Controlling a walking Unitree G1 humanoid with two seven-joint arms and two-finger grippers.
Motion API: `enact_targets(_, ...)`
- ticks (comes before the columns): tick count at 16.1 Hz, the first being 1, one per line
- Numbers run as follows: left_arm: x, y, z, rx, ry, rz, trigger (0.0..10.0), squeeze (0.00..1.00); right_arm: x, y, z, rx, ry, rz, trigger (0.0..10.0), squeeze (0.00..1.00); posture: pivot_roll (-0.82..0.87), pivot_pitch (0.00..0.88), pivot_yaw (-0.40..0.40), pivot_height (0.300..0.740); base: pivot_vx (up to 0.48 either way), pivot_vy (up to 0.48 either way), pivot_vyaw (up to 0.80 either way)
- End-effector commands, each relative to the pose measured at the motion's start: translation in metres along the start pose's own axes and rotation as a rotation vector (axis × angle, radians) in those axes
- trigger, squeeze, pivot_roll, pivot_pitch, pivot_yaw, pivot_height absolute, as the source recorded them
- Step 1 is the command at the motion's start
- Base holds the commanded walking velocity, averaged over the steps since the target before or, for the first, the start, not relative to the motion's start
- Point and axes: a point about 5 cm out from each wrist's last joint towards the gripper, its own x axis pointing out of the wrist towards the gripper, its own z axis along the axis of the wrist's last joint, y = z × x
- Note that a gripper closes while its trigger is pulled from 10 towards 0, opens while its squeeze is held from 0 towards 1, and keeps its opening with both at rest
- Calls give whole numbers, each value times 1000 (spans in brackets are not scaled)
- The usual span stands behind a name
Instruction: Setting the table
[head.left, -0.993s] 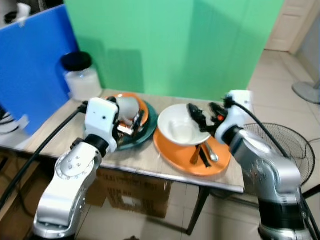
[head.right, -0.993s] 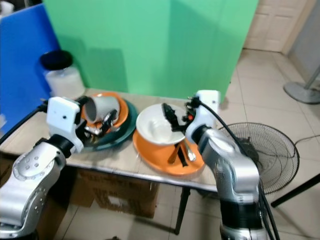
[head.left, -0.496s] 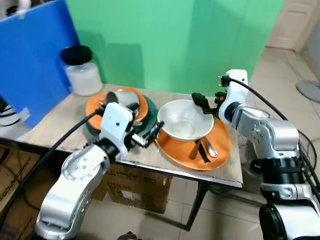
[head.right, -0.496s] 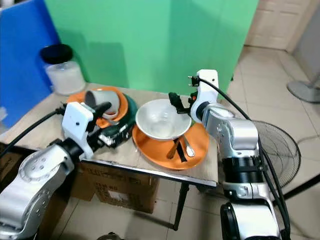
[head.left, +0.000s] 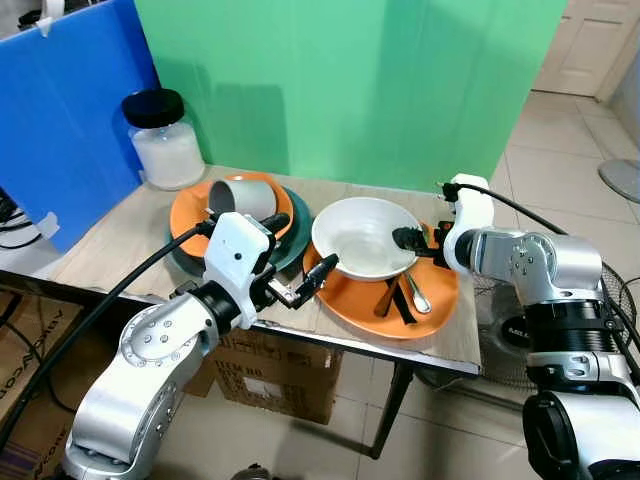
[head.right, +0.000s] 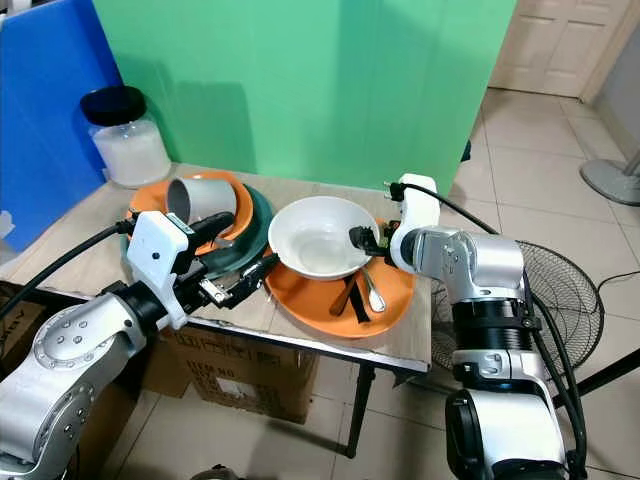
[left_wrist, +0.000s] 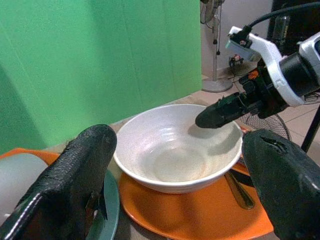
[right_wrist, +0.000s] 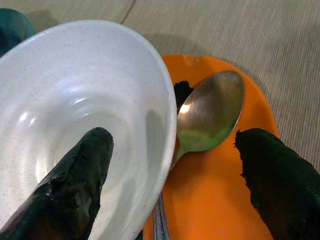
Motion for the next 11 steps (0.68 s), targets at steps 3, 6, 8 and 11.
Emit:
enact_targets(3,-2,-5,-2,3,29,-50,10000,0,-3,5,4,82,34,72,0,0,130,0,23,740,0,0,0)
enact_targets(6,-5,-10,-9,-8,85,-109,10000,0,-4,8,0,184,111,166,0,0,130,0,23,740,0,0,0)
enact_targets(8,-8,-12,-12,-24,106,-119,10000,0,-3,10,-3,197,133,175,0,0,132,0,21,740,0,0,0)
enact_targets(11,-8,-12,-13,-17,115,-122,10000,0,-2,11,-6,228,157,179,0,0,132,0,19,740,0,0,0)
